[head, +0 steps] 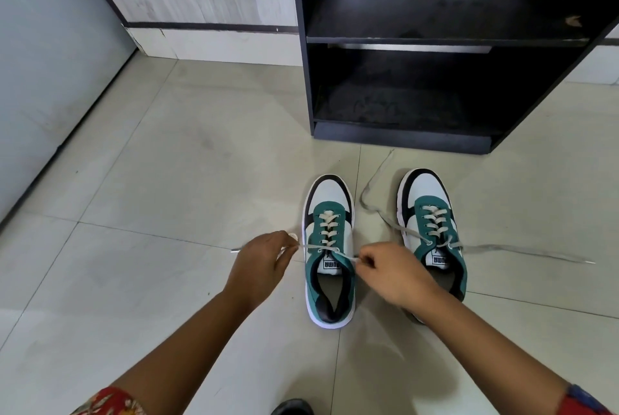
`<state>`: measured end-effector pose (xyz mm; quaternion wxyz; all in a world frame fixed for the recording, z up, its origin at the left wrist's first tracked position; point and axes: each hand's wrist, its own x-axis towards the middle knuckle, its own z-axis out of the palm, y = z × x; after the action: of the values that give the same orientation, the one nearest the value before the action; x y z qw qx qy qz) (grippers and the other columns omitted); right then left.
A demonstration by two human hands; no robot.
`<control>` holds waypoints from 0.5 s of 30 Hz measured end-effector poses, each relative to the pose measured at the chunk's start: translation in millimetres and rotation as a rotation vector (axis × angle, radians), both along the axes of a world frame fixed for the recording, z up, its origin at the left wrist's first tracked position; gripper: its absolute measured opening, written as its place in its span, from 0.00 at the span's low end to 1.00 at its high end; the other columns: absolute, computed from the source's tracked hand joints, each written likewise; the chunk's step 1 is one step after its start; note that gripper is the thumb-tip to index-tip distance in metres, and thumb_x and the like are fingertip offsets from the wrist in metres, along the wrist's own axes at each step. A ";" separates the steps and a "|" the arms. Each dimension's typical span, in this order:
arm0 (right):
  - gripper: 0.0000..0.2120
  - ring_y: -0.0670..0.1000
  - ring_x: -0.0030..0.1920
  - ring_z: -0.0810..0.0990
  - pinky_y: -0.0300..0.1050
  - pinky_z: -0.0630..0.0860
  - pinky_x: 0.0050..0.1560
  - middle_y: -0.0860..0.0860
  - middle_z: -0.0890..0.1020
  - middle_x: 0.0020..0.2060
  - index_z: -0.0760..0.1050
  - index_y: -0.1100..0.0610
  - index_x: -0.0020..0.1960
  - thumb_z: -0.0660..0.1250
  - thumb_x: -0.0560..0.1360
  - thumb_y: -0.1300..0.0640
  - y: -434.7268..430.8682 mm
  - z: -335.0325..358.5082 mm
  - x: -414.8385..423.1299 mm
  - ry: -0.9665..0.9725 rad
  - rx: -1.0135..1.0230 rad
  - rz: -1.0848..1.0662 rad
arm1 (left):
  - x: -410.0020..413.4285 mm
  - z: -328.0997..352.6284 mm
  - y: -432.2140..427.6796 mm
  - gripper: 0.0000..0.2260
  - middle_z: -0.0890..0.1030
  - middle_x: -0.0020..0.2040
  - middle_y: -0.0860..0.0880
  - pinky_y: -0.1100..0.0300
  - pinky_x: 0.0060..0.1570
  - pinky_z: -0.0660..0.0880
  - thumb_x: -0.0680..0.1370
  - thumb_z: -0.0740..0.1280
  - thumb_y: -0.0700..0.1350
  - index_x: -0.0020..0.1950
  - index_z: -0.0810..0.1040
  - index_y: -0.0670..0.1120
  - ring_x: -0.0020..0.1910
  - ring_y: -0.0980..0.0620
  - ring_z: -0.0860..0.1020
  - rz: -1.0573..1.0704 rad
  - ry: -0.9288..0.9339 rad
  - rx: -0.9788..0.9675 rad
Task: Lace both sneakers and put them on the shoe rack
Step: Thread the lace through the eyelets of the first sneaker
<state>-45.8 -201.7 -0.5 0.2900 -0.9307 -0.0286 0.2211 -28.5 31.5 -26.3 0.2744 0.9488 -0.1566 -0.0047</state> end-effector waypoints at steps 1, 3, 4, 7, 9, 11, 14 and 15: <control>0.13 0.52 0.33 0.71 0.46 0.64 0.33 0.48 0.71 0.29 0.65 0.54 0.32 0.60 0.74 0.52 4.2 -1.1 -1.3 -0.039 -0.033 0.046 | -2.7 -0.4 -0.7 0.07 0.84 0.43 0.49 0.62 0.40 0.74 0.77 0.64 0.47 0.49 0.78 0.45 0.41 0.50 0.80 0.009 0.021 -0.031; 0.08 0.52 0.39 0.74 0.45 0.66 0.40 0.46 0.74 0.34 0.68 0.52 0.38 0.60 0.74 0.50 8.8 0.8 0.7 -0.122 -0.058 0.113 | -5.3 1.5 -1.2 0.08 0.82 0.44 0.53 0.68 0.43 0.72 0.77 0.64 0.45 0.55 0.75 0.47 0.44 0.56 0.78 -0.002 0.071 -0.103; 0.07 0.51 0.41 0.76 0.45 0.68 0.43 0.45 0.76 0.36 0.70 0.51 0.41 0.61 0.73 0.48 9.0 2.3 3.2 -0.128 -0.032 0.116 | -5.3 3.3 -2.4 0.09 0.80 0.43 0.54 0.70 0.43 0.71 0.77 0.63 0.46 0.56 0.74 0.49 0.44 0.58 0.76 -0.016 0.093 -0.123; 0.13 0.49 0.37 0.76 0.45 0.70 0.39 0.45 0.78 0.34 0.70 0.51 0.41 0.60 0.74 0.41 13.9 4.0 9.6 -0.099 0.036 0.103 | -0.3 5.9 -9.0 0.09 0.74 0.36 0.57 0.65 0.36 0.69 0.78 0.58 0.54 0.47 0.73 0.50 0.37 0.57 0.73 -0.084 0.108 -0.071; 0.15 0.51 0.35 0.74 0.46 0.67 0.35 0.47 0.75 0.31 0.68 0.53 0.38 0.59 0.75 0.43 21.3 0.2 12.0 -0.101 0.018 0.128 | 1.6 6.4 -16.0 0.13 0.73 0.34 0.54 0.61 0.33 0.67 0.79 0.55 0.55 0.41 0.70 0.48 0.34 0.55 0.72 -0.127 0.158 -0.050; 0.15 0.53 0.36 0.74 0.48 0.67 0.36 0.48 0.73 0.31 0.66 0.54 0.36 0.58 0.77 0.46 25.2 -4.4 12.3 -0.060 0.077 0.096 | 1.8 6.2 -22.6 0.13 0.74 0.33 0.53 0.58 0.34 0.68 0.79 0.57 0.53 0.38 0.70 0.49 0.33 0.55 0.72 -0.125 0.273 -0.125; 0.16 0.51 0.35 0.73 0.49 0.69 0.36 0.47 0.74 0.34 0.66 0.53 0.38 0.63 0.72 0.41 23.2 -10.1 7.9 -0.062 0.145 -0.004 | 0.8 7.2 -25.5 0.15 0.73 0.28 0.58 0.64 0.32 0.64 0.79 0.60 0.49 0.33 0.66 0.56 0.30 0.59 0.70 -0.043 0.367 -0.227; 0.17 0.49 0.35 0.73 0.47 0.70 0.36 0.46 0.74 0.35 0.67 0.53 0.40 0.65 0.70 0.40 22.8 -11.2 5.6 -0.089 0.128 -0.018 | -0.1 7.9 -25.6 0.14 0.75 0.28 0.62 0.67 0.31 0.63 0.79 0.60 0.49 0.33 0.66 0.57 0.31 0.61 0.72 -0.032 0.381 -0.237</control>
<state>-40.3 -179.0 -11.8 0.3492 -0.9194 -0.0472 0.1748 -28.5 5.9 -18.4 0.4085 0.8892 -0.1166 -0.1697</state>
